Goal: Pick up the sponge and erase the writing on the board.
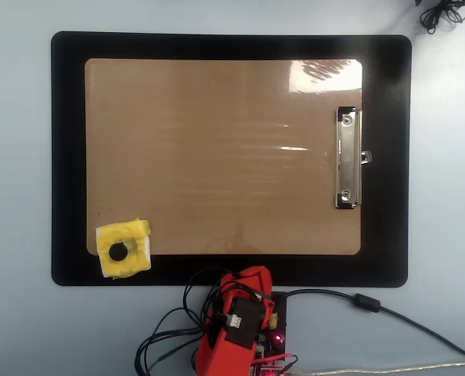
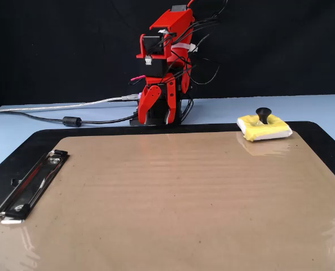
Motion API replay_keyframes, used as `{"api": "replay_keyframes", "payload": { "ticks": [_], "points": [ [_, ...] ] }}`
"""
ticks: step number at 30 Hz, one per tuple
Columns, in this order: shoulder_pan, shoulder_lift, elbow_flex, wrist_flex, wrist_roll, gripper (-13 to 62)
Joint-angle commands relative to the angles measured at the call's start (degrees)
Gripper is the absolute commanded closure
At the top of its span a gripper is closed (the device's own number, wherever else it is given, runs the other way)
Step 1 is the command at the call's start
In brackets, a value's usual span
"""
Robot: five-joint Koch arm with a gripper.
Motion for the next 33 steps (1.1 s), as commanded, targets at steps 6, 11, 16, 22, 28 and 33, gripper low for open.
{"api": "replay_keyframes", "payload": {
  "ticks": [6, 11, 16, 22, 28, 33],
  "points": [
    [-0.88, 2.99, 0.18, 0.7, 1.67, 15.4],
    [-4.31, 3.25, 0.18, 1.23, -11.16, 15.7],
    [-7.29, 3.34, -0.26, 1.14, -17.67, 15.6],
    [-8.35, 3.25, 0.35, 0.79, -21.8, 15.4],
    [-10.46, 3.08, 0.88, 0.7, -21.8, 15.2],
    [-10.55, 3.08, 0.88, 0.7, -21.8, 15.1]
  ]
}}
